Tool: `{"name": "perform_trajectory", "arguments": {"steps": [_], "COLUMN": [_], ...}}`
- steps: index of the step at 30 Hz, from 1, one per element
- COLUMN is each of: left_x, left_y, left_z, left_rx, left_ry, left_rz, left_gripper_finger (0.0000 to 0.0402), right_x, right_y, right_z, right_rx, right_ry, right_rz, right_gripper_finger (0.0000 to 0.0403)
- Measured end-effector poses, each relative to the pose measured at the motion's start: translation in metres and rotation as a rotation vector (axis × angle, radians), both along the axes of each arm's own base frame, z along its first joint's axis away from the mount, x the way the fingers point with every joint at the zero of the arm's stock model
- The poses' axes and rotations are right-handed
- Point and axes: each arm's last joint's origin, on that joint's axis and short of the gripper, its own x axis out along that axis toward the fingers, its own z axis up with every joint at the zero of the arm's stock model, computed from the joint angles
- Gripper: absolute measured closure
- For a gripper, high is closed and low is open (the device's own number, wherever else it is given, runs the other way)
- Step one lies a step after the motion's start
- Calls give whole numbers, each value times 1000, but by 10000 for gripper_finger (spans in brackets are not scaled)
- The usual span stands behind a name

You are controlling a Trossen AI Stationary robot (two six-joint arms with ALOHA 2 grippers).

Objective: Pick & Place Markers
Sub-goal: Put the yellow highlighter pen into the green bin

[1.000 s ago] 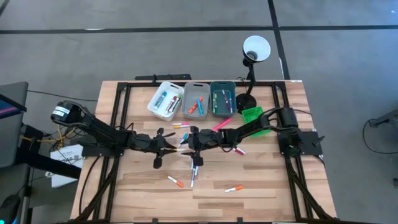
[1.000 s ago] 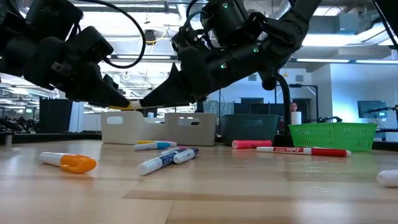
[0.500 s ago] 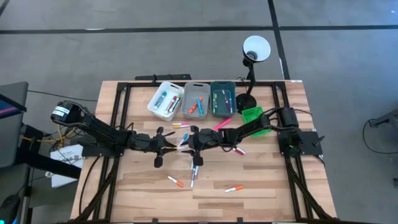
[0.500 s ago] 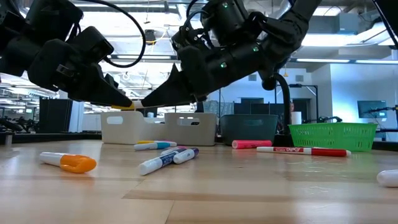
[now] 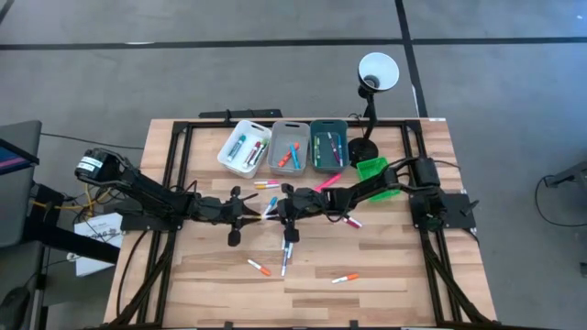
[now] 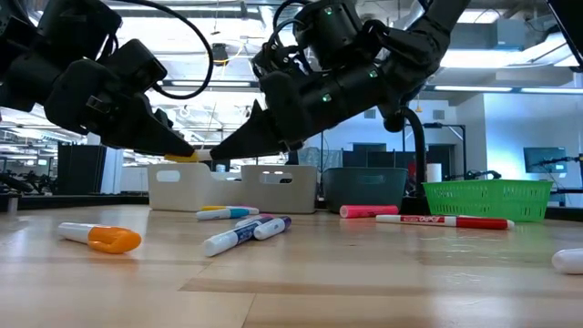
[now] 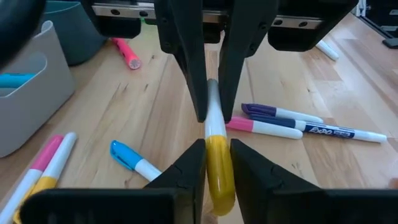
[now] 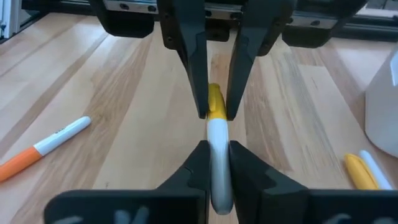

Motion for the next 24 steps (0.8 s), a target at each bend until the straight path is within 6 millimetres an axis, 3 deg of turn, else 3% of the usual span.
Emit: {"name": "perform_trajectory", "arguments": {"steps": [8,12,15,19,24], "left_x": [0,0,0,0,0], "left_y": [2,2,2,2,2], "left_z": [0,0,0,0,0], "left_rx": [27,28,28,27,19], "left_ry": [-8,-8,-8,-8,-8], "left_rz": [67,70,70,69,71], "left_gripper_finger": [308,294,286,281,283], "right_x": [-13,-32,-57,-106,-167], "right_y": [-2,0,1,0,-6], "right_z": [9,41,71,106,118], "right_rx": [47,22,-37,-78,3], "right_ry": [157,224,290,402,558], "right_rz": [-103,-205,-332,-601,-908], "right_gripper_finger": [361,377,373,352,357]}}
